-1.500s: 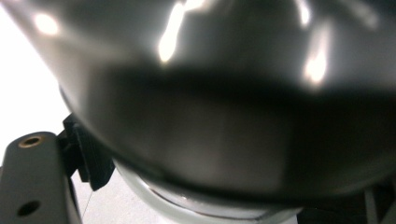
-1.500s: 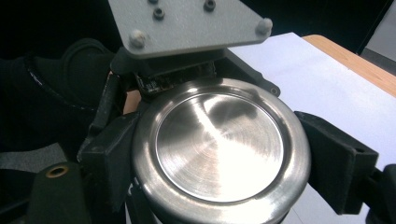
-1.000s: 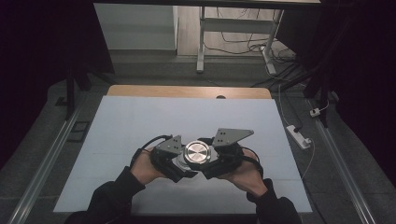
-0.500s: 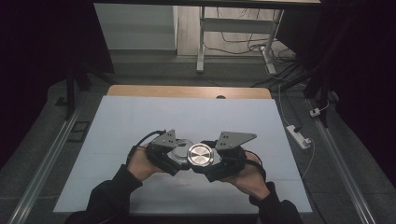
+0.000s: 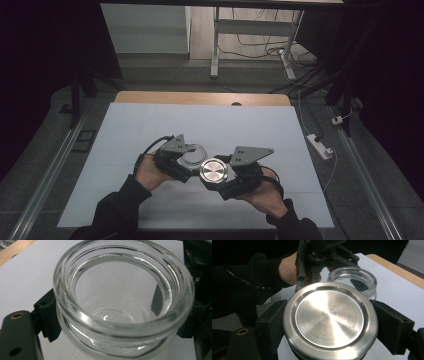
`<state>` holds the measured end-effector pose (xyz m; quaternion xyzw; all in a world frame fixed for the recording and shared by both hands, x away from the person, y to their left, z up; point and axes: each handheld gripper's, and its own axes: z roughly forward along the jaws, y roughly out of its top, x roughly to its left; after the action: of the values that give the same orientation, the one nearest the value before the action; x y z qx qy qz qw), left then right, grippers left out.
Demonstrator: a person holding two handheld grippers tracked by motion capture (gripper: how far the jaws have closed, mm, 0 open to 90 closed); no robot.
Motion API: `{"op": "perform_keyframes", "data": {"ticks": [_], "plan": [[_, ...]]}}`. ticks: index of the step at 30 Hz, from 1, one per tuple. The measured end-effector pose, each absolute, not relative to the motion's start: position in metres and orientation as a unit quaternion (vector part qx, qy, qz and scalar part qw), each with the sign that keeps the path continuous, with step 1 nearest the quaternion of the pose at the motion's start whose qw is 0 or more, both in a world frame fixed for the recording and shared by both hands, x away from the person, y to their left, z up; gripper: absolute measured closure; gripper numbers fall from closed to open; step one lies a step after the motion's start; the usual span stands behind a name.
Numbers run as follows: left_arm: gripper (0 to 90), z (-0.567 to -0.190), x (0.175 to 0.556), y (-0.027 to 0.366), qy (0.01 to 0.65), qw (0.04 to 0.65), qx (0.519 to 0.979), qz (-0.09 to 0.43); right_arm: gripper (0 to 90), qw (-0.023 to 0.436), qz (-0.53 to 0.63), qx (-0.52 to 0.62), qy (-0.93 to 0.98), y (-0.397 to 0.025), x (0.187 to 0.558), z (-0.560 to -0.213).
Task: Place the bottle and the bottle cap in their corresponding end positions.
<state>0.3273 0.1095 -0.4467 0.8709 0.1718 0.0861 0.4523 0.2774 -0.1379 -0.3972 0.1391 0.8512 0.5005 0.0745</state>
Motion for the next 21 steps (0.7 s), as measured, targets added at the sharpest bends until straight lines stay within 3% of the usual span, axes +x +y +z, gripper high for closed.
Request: {"op": "perform_keyframes", "data": {"ticks": [21], "plan": [[15.3, -0.441, 0.346, 0.109, 0.184, 0.466, 0.860, 0.095, 19.2, 0.067, 0.502, 0.137, 0.851, -0.137, 0.267, -0.417]]}}
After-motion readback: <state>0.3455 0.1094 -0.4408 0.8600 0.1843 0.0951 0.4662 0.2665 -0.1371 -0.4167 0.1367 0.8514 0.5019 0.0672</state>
